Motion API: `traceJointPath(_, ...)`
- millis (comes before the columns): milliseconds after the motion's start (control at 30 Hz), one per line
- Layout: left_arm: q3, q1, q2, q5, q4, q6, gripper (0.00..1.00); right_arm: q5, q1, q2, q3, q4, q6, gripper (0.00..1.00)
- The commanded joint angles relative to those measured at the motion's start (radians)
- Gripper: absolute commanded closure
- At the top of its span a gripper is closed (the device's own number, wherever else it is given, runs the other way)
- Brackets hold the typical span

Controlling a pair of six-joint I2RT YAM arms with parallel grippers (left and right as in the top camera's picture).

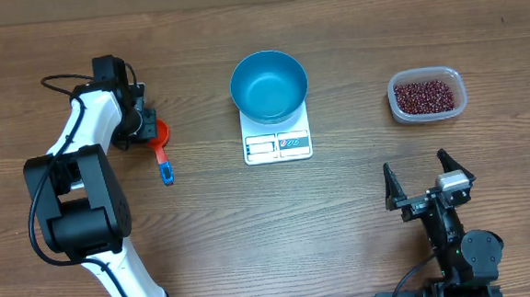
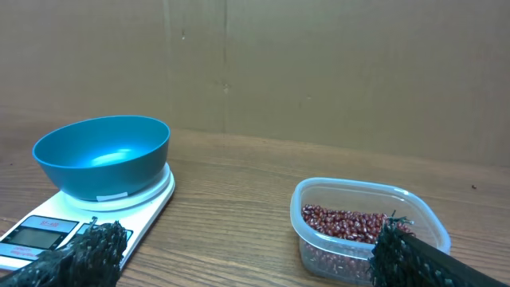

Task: Scoop item into bowl and weigh 150g on scale
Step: 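Close the left gripper on the red scoop's rim, then lift the red scoop with the left gripper toward the center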

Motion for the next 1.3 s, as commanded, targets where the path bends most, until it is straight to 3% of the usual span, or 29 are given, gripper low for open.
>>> traceJointPath(0,-0.003,-0.008,0.023,0.012,0.0,0.012,0.96,0.01,0.005,-0.01,-0.01,0.003,-0.001,0.0)
traceJointPath(500,0.033,-0.008,0.014,0.005,-0.045,0.007,0.96,0.01,0.005,-0.01,-0.01,0.003,-0.001,0.0)
traceJointPath(733,0.113,-0.009,-0.092,0.071,-0.143,-0.151,0.96,0.01,0.005,-0.01,-0.01,0.003,-0.001,0.0)
traceJointPath(867,0.113,-0.009,-0.187,0.117,-0.15,-0.329,0.96,0.01,0.005,-0.01,-0.01,0.003,-0.001,0.0)
traceJointPath(1000,0.113,-0.009,-0.28,0.116,-0.274,-0.71,0.96,0.01,0.005,-0.01,-0.01,0.003,-0.001,0.0)
traceJointPath(1133,0.113,-0.011,-0.362,0.126,-0.416,-0.99,0.96,0.01,0.005,-0.01,-0.01,0.003,-0.001,0.0)
traceJointPath(1267,0.113,-0.03,-0.434,0.189,-0.468,-1.028,0.95,0.01,0.005,-0.01,-0.01,0.003,-0.002,0.0)
